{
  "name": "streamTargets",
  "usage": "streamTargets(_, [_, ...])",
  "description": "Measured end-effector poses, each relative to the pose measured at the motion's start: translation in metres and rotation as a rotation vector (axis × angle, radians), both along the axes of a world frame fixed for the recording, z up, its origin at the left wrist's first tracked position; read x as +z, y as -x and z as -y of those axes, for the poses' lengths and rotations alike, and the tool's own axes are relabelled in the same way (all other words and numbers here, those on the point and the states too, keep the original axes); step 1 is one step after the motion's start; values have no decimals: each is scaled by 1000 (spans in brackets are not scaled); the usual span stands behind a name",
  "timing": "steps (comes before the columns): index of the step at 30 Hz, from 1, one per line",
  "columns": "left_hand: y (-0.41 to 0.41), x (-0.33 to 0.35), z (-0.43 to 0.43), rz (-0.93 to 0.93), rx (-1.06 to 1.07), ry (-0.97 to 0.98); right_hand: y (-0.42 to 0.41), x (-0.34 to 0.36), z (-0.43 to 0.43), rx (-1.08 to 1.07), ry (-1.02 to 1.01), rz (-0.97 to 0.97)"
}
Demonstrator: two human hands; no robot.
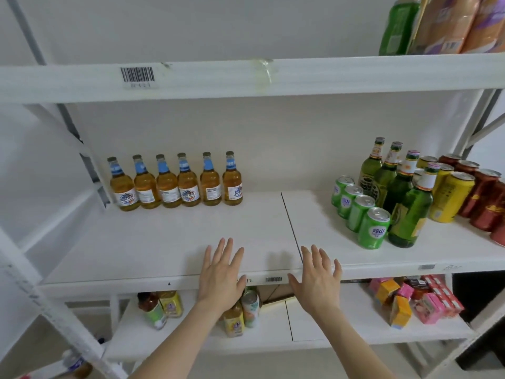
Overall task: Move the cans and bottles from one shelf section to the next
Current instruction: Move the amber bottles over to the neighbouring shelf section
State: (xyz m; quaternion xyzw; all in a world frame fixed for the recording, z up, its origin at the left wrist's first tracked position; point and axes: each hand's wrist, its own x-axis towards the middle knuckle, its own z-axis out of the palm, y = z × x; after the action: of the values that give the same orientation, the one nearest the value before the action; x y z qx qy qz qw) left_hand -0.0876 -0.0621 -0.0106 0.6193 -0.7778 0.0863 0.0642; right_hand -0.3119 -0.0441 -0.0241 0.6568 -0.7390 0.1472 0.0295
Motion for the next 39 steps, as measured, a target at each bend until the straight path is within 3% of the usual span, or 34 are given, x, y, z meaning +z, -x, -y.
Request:
streamTargets(12, [-54, -4, 62, 25, -52, -5, -59, 5, 48, -47, 15, -27])
streamTargets(30, [-163, 10, 223, -50, -1, 34, -158, 16, 208, -28, -11, -69])
streamTargets(39, [-151, -2, 286, -367, -68, -7, -175, 17, 280, -62, 72, 9])
